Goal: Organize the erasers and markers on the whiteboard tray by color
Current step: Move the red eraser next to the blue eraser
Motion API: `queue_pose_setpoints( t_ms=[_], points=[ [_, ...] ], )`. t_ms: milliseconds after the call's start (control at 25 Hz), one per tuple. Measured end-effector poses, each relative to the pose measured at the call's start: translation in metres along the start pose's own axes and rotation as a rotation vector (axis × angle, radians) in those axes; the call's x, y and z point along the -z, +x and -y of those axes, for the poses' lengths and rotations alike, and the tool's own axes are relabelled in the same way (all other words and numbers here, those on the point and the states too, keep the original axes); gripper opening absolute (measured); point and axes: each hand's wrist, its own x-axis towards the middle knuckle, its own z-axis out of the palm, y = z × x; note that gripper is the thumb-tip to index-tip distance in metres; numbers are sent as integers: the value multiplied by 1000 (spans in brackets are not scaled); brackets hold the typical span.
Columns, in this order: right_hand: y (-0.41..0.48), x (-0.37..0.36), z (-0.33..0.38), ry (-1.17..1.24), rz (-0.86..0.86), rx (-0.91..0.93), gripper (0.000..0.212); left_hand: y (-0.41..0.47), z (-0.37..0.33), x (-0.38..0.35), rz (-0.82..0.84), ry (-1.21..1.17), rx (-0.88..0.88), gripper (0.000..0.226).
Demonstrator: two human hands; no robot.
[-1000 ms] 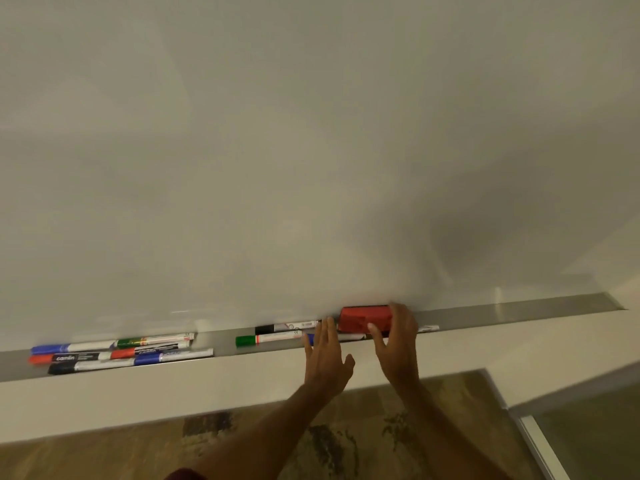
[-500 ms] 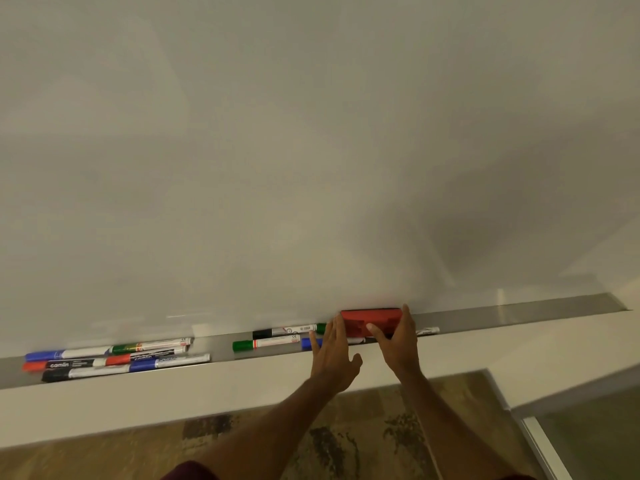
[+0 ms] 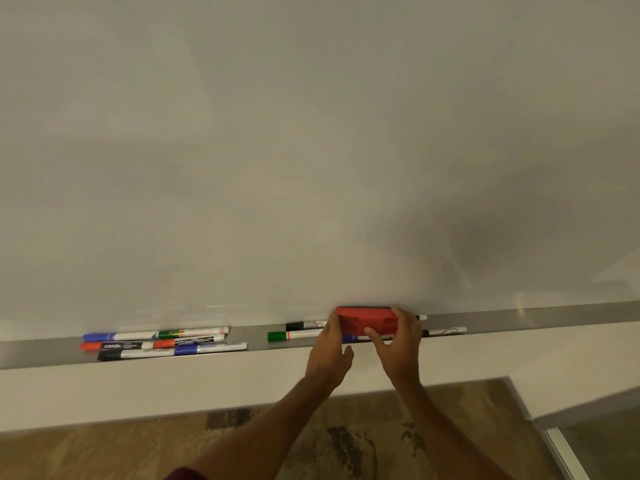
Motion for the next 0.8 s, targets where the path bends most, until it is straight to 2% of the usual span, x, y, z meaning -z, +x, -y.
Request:
queue_pose_setpoints(
  t_ms=[160, 320, 600, 800],
  points=[
    [-24, -28, 33, 5, 114, 22, 75, -16, 36, 46, -102, 36, -7, 58],
    [-48, -65, 73, -3, 209, 59, 73, -30, 82, 97, -156, 95, -23, 59],
    [-97, -135, 146, 13, 278, 150, 69, -57, 142, 181, -265, 125, 36, 48],
    [-129, -180, 199, 23, 335, 150, 64, -74, 189, 239, -308, 152, 53, 44]
  ],
)
